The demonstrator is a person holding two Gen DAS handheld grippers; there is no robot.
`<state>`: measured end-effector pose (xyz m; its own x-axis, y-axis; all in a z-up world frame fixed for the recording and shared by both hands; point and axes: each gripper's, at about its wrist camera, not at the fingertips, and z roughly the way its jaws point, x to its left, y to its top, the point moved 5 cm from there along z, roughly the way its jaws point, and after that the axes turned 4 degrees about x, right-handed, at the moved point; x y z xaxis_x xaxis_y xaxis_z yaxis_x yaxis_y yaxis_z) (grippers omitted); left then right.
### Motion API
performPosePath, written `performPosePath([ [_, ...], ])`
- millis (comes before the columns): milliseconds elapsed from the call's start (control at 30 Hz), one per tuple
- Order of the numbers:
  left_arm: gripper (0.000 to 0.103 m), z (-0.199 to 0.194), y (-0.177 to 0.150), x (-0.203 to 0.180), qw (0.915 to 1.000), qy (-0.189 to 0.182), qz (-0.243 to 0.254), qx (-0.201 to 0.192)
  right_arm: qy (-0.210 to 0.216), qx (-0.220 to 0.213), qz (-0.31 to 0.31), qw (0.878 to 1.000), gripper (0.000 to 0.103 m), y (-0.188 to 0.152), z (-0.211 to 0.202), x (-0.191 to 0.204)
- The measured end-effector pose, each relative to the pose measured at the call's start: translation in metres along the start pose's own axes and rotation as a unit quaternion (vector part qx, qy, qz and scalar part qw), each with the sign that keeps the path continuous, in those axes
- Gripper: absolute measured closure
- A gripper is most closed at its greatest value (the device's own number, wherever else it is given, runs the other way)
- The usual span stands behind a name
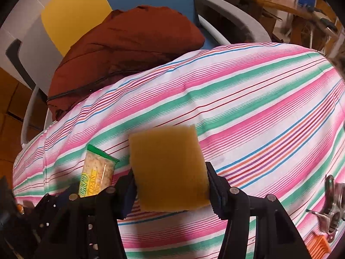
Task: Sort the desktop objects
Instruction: 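Grasp the yellow sponge with the right tool while the left grasps another WEIDAN packet, then carry the WEIDAN packet and yellow sponge over the gold tray and open both tools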
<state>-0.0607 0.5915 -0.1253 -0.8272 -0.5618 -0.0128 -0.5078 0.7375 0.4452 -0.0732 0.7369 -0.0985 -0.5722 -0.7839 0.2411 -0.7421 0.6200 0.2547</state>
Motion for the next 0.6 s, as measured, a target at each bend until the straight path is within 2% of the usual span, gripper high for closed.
performPosePath([
  [67, 0.042, -0.003, -0.006, 0.001, 0.9998, 0.003, 0.003, -0.021, 0.003, 0.001, -0.002, 1.0, 0.045, -0.001, -0.001, 0.002],
  [100, 0.051, -0.004, -0.008, 0.003, 0.9996, 0.004, 0.003, -0.029, 0.003, 0.001, -0.004, 1.0, 0.046, -0.001, 0.0, 0.002],
  [133, 0.053, -0.006, -0.011, 0.007, 0.9992, 0.005, 0.002, -0.04, 0.002, 0.0, -0.004, 1.0, 0.045, -0.001, 0.0, 0.002],
  [233, 0.054, -0.013, -0.021, 0.016, 0.9983, -0.001, -0.001, -0.059, 0.003, 0.001, -0.009, 1.0, 0.045, -0.001, 0.003, 0.005],
  [467, 0.054, -0.039, -0.055, 0.05, 0.9925, -0.011, -0.089, -0.083, 0.013, 0.001, -0.022, 1.0, 0.045, -0.004, 0.004, 0.014],
  [600, 0.054, -0.052, -0.078, 0.065, 0.9869, -0.01, -0.13, -0.096, 0.001, 0.0, -0.04, 0.999, 0.046, -0.006, 0.008, 0.021],
])
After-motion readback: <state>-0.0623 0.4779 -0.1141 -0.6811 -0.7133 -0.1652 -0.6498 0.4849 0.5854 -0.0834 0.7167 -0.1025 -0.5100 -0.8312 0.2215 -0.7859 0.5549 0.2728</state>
